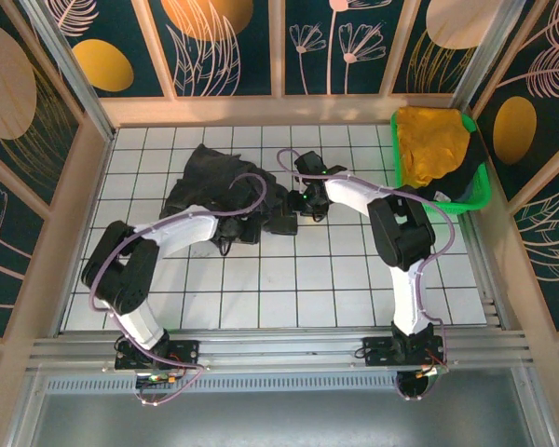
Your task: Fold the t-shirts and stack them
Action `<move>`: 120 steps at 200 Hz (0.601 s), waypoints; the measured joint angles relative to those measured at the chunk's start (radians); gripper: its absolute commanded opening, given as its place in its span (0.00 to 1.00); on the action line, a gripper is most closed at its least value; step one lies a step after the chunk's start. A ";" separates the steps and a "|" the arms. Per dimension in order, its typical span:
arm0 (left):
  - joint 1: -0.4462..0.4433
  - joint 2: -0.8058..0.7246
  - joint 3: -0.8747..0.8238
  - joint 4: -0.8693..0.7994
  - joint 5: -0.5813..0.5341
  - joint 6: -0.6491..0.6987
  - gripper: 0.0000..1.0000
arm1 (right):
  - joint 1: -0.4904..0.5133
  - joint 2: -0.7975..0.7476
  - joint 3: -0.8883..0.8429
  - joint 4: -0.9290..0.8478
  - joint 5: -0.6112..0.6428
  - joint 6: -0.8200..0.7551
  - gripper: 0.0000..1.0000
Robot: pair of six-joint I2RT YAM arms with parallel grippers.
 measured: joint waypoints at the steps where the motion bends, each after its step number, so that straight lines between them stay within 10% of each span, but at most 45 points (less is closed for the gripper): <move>1: -0.001 0.002 0.002 0.000 -0.002 0.001 0.54 | 0.000 0.001 0.000 0.000 -0.001 0.001 0.62; 61: -0.056 0.161 0.161 0.033 -0.160 0.080 0.48 | -0.004 0.013 0.010 -0.003 -0.031 0.062 0.61; 120: -0.055 0.196 0.140 0.058 -0.236 0.126 0.13 | -0.011 0.048 0.059 -0.029 -0.065 0.099 0.57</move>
